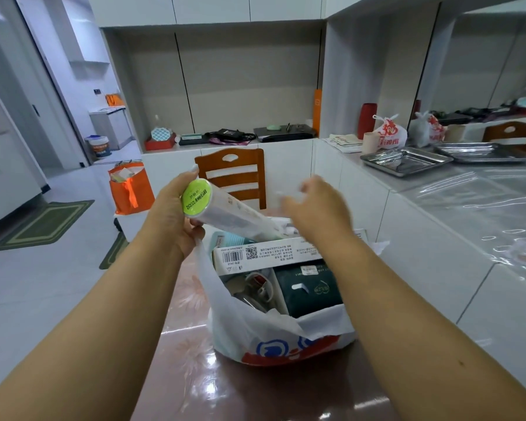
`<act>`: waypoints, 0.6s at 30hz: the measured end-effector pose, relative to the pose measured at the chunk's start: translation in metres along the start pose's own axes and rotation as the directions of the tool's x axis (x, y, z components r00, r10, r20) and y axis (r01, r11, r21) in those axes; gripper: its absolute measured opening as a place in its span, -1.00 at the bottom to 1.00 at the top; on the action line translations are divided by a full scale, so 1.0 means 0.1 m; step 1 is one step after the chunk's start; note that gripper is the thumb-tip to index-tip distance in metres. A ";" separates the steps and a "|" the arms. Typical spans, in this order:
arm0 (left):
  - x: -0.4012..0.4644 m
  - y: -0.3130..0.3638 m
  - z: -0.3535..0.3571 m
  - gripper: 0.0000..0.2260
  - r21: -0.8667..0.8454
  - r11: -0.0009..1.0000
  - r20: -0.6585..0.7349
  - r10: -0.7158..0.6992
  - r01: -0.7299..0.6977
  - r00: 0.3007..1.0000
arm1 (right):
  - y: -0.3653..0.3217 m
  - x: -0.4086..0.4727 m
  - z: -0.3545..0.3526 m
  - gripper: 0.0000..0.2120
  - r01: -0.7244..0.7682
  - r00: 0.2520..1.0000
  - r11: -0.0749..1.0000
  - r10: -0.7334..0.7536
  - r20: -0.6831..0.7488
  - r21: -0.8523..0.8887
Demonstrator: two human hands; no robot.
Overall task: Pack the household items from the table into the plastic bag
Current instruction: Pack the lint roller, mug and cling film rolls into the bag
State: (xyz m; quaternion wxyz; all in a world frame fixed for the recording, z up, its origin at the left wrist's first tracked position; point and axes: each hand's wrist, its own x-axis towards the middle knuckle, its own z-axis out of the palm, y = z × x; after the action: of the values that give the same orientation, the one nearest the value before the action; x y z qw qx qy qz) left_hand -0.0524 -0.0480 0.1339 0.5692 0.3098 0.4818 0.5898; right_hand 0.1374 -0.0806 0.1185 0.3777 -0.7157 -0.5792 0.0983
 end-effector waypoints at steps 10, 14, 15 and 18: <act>-0.04 -0.02 0.00 -0.81 -0.011 1.000 -0.049 0.001 -0.002 0.999 | 0.85 0.16 -0.13 -0.59 -0.431 0.893 0.768 0.439 0.101 0.473; -0.02 -0.01 -0.06 -0.80 0.016 1.000 -0.086 0.011 -0.010 0.996 | 0.33 0.18 -0.60 -0.59 -0.163 0.985 0.648 0.148 0.087 0.744; -0.02 -0.01 -0.07 -0.80 0.033 0.999 -0.096 0.019 -0.016 0.995 | 0.25 0.14 -0.61 -0.60 -0.134 0.991 0.705 0.080 0.111 0.696; 0.00 -0.04 -0.12 -0.78 0.067 0.998 -0.119 0.029 -0.021 0.992 | 0.11 0.06 -0.54 -0.63 -0.155 0.979 0.833 0.057 0.198 0.531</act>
State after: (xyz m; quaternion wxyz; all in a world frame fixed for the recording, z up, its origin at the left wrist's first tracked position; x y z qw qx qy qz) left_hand -0.0617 -0.0515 0.1257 0.5213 0.2984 0.5304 0.5982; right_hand 0.1784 -0.0984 0.1504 0.5070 -0.5990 -0.5174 0.3413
